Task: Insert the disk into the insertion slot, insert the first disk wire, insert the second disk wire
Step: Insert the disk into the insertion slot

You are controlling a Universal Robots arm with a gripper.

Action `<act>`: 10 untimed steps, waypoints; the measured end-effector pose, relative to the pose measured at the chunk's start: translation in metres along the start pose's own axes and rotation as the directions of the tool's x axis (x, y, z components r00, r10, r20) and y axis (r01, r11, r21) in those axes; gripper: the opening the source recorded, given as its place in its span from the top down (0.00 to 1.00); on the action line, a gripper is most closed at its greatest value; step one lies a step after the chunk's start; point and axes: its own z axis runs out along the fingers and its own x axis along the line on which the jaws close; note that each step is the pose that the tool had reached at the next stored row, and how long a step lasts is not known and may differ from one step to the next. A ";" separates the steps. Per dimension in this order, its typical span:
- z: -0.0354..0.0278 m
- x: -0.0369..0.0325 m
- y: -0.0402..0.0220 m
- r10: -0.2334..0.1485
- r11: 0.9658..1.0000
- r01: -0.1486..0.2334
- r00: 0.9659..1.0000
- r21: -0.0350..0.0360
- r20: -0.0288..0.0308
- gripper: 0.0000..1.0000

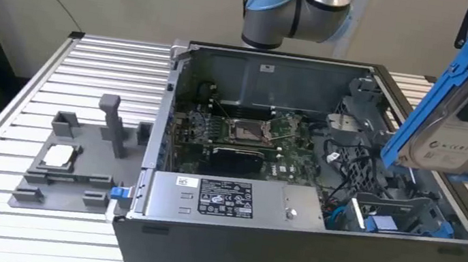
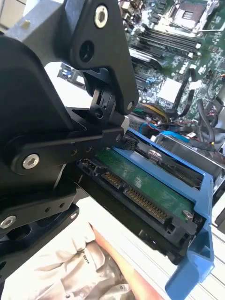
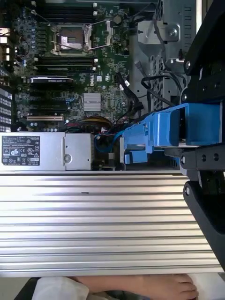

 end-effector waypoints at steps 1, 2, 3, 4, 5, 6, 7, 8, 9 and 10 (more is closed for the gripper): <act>0.0009 0.0000 0.0000 0.000 1.000 0.000 1.000 0.001 0.000 0.68; 0.0021 0.0001 -0.0001 0.000 1.000 0.000 1.000 0.001 0.000 0.68; 0.0034 0.0004 -0.0001 0.000 1.000 0.000 1.000 0.001 0.000 0.68; 0.0049 0.0005 -0.0002 0.000 1.000 0.000 1.000 0.002 0.000 0.68; 0.0066 0.0005 -0.0002 0.000 1.000 0.000 1.000 0.003 0.000 0.68; 0.0082 0.0005 -0.0003 -0.002 1.000 0.002 1.000 0.005 0.000 0.68; 0.0097 0.0006 -0.0003 -0.004 1.000 0.004 1.000 0.006 0.000 0.68; 0.0110 0.0006 -0.0004 -0.007 1.000 0.007 1.000 0.008 0.000 0.68; 0.0121 0.0006 -0.0004 -0.010 1.000 0.010 1.000 0.010 0.000 0.68; 0.0134 0.0005 -0.0005 -0.013 1.000 0.013 1.000 0.012 0.001 0.68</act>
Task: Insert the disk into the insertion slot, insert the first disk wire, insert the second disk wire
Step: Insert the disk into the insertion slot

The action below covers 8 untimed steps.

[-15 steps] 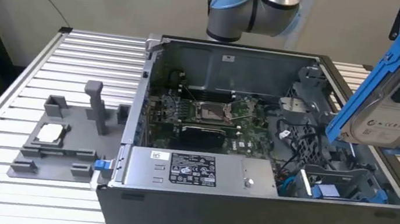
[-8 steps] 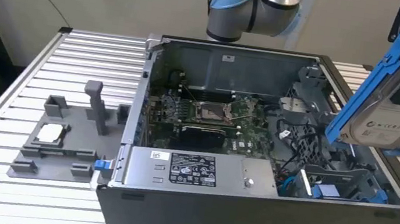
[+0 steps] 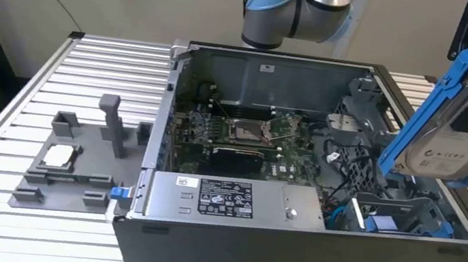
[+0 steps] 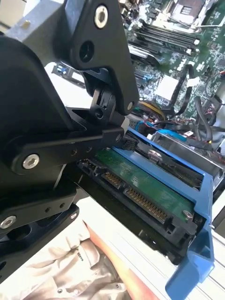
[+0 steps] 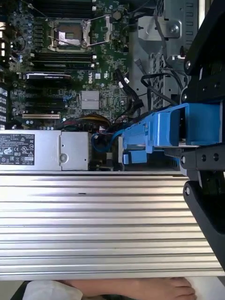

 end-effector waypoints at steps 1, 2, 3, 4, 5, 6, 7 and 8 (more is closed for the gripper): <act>0.0011 0.0000 -0.0001 -0.002 1.000 0.002 1.000 0.001 0.001 0.68; 0.0024 0.0000 -0.0001 -0.002 1.000 0.002 1.000 0.003 0.001 0.68; 0.0040 0.0000 -0.0001 -0.002 1.000 0.002 1.000 0.005 0.002 0.68; 0.0056 0.0000 -0.0001 -0.002 1.000 0.002 1.000 0.006 0.002 0.68; 0.0073 0.0000 -0.0002 -0.002 1.000 0.002 1.000 0.008 0.002 0.68; 0.0089 0.0000 -0.0002 -0.002 1.000 0.002 1.000 0.010 0.003 0.68; 0.0104 0.0001 -0.0002 -0.002 1.000 0.002 1.000 0.012 0.003 0.68; 0.0116 0.0001 -0.0003 -0.001 1.000 0.001 1.000 0.015 0.003 0.68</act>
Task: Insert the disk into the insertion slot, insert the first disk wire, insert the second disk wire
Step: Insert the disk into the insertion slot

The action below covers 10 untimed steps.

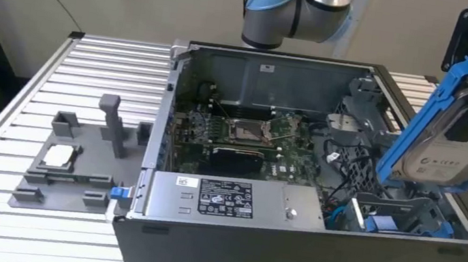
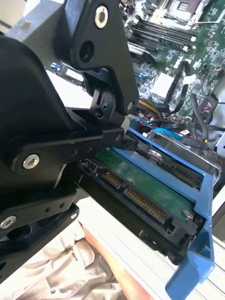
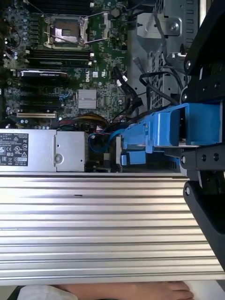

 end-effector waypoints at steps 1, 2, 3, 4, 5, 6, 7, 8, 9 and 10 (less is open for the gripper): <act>0.0010 0.0000 0.0000 0.003 1.000 -0.003 1.000 0.002 0.000 0.68; 0.0019 0.0000 -0.0001 0.007 1.000 -0.007 1.000 0.004 0.000 0.68; 0.0024 0.0000 -0.0001 0.009 1.000 -0.009 1.000 0.005 0.000 0.68; 0.0025 0.0000 -0.0001 0.011 1.000 -0.011 1.000 0.005 0.000 0.68; 0.0025 0.0000 -0.0001 0.011 1.000 -0.011 1.000 0.005 0.000 0.68; 0.0025 0.0000 0.0000 0.011 1.000 -0.011 1.000 0.005 0.000 0.68; 0.0025 0.0000 -0.0001 0.012 1.000 -0.012 1.000 0.005 0.000 0.68; 0.0025 0.0000 -0.0001 0.012 1.000 -0.012 1.000 0.005 0.000 0.68; 0.0028 0.0000 -0.0001 0.012 1.000 -0.012 1.000 0.005 0.000 0.68; 0.0034 0.0000 0.0000 0.012 1.000 -0.012 1.000 0.005 0.000 0.68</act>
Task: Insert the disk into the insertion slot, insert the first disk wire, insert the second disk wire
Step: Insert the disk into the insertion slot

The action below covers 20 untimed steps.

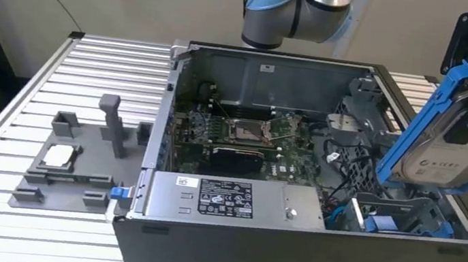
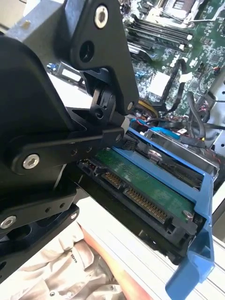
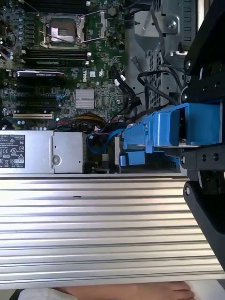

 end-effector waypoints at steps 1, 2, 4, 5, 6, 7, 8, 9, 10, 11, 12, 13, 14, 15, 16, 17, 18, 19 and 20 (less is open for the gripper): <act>0.0008 0.0000 0.0000 0.000 1.000 0.000 1.000 0.000 0.000 0.68; 0.0018 0.0000 0.0000 0.000 1.000 0.000 1.000 0.000 0.000 0.68; 0.0046 0.0000 -0.0001 0.000 1.000 0.000 1.000 0.000 0.000 0.68; 0.0061 0.0000 -0.0001 0.000 1.000 0.000 1.000 0.000 0.000 0.68; 0.0077 0.0000 -0.0001 0.000 1.000 0.000 1.000 0.000 0.000 0.68; 0.0095 0.0000 -0.0001 0.000 1.000 0.000 1.000 0.001 0.000 0.68; 0.0113 0.0000 -0.0001 0.000 1.000 0.000 1.000 0.001 0.000 0.68; 0.0130 0.0000 -0.0001 0.000 1.000 0.000 1.000 0.001 0.000 0.68; 0.0149 0.0000 -0.0001 0.000 1.000 0.000 1.000 0.002 0.000 0.68; 0.0166 0.0001 -0.0001 0.000 1.000 0.000 1.000 0.002 0.000 0.68; 0.0183 0.0001 -0.0001 0.000 1.000 0.000 1.000 0.002 0.000 0.68; 0.0215 0.0001 -0.0001 0.000 1.000 0.000 1.000 0.002 0.002 0.68; 0.0230 0.0001 -0.0001 0.000 1.000 0.000 1.000 0.002 0.003 0.68; 0.0243 0.0000 -0.0001 0.000 1.000 0.000 1.000 0.002 0.005 0.68; 0.0257 0.0001 -0.0001 0.000 1.000 0.000 1.000 0.002 0.007 0.68; 0.0273 0.0001 -0.0002 0.000 1.000 0.000 1.000 0.002 0.009 0.68; 0.0288 0.0001 -0.0002 0.000 1.000 0.000 1.000 0.002 0.011 0.68; 0.0302 0.0001 -0.0005 0.000 1.000 0.000 1.000 0.002 0.013 0.68; 0.0314 0.0000 -0.0010 0.000 1.000 0.000 1.000 0.002 0.014 0.68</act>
